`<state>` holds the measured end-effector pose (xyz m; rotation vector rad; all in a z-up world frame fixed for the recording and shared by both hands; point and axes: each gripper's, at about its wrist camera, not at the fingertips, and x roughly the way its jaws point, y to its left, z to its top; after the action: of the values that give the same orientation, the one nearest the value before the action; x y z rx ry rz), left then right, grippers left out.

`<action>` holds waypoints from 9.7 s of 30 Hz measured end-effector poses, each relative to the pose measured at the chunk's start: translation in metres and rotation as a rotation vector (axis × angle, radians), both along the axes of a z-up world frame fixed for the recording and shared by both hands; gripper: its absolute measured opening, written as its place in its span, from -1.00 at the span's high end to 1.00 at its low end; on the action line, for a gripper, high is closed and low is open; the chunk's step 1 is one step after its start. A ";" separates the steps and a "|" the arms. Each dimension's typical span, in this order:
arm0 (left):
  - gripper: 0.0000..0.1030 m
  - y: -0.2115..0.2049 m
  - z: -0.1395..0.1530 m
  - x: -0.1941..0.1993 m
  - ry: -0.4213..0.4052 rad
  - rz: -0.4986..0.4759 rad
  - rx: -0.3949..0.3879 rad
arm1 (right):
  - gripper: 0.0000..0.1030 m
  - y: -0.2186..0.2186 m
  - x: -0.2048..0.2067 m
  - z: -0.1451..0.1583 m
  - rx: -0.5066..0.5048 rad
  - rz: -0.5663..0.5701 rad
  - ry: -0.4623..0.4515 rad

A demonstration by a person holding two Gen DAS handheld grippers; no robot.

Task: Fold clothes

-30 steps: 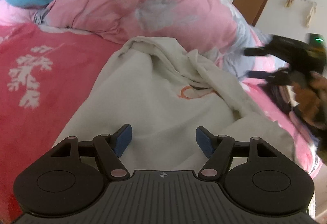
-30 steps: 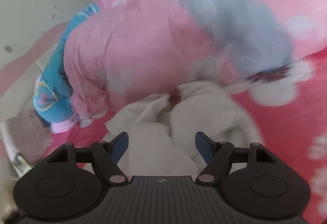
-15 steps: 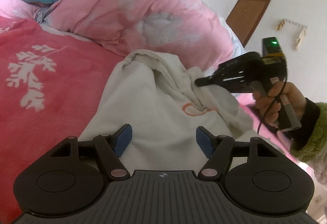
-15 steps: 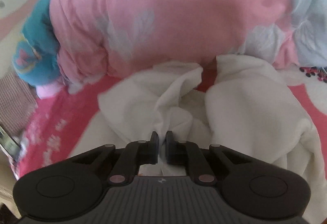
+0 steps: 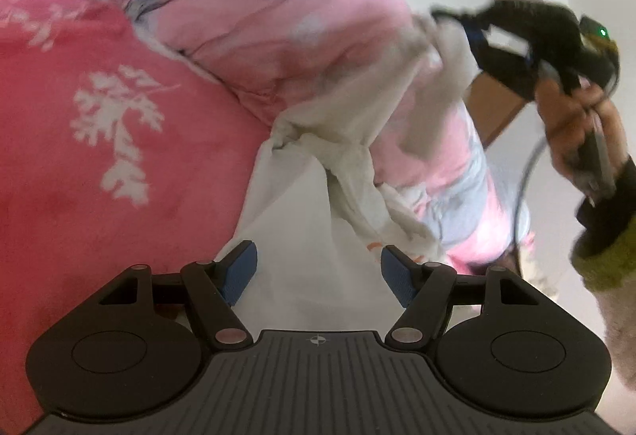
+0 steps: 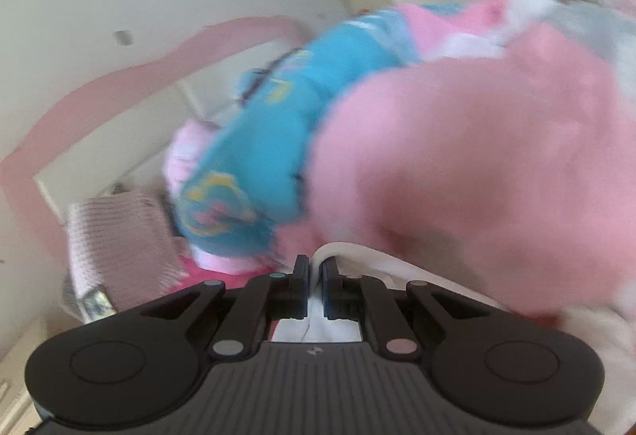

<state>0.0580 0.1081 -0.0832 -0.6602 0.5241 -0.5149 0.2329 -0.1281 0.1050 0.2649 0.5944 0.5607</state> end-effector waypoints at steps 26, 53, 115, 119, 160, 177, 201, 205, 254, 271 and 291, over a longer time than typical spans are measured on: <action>-0.34 0.030 -0.005 -0.008 0.007 0.045 -0.200 | 0.07 0.233 0.092 -0.038 -0.392 0.370 -0.014; -0.34 0.006 -0.001 -0.015 -0.048 0.142 0.076 | 0.93 -0.073 -0.039 -0.103 -0.271 -0.327 0.047; -0.49 -0.164 0.055 -0.095 -0.104 -0.351 0.615 | 0.93 -0.142 -0.333 -0.151 -0.610 -0.333 -0.183; -0.49 -0.174 0.051 -0.100 -0.093 -0.409 0.601 | 0.95 -0.168 -0.345 -0.144 -0.455 -0.438 -0.152; -0.49 -0.034 0.064 -0.080 0.125 -0.025 0.498 | 0.92 -0.306 -0.333 -0.195 0.229 -0.633 0.262; -0.40 0.026 0.042 -0.092 0.208 0.074 0.336 | 0.60 -0.076 -0.307 -0.144 -0.223 0.012 -0.055; 0.63 0.048 -0.003 -0.082 0.212 0.003 0.113 | 0.60 -0.055 -0.238 -0.215 0.459 -0.095 0.459; 0.78 0.053 -0.009 -0.081 0.226 0.015 0.072 | 0.64 -0.060 -0.234 -0.223 0.556 -0.117 0.476; 0.73 0.038 -0.006 -0.083 0.258 0.040 0.230 | 0.84 -0.121 -0.335 -0.192 0.297 -0.294 0.390; 0.74 0.019 0.007 -0.081 0.285 0.060 0.363 | 0.66 -0.186 -0.391 -0.146 -0.182 -0.497 0.097; 0.74 -0.006 0.018 -0.079 0.287 0.079 0.532 | 0.63 -0.178 -0.414 -0.195 -0.941 -0.058 -0.196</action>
<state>-0.0212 0.1023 -0.0656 -0.2411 0.8637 -0.1882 -0.1808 -0.3065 -0.0901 -0.6526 0.5991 0.2013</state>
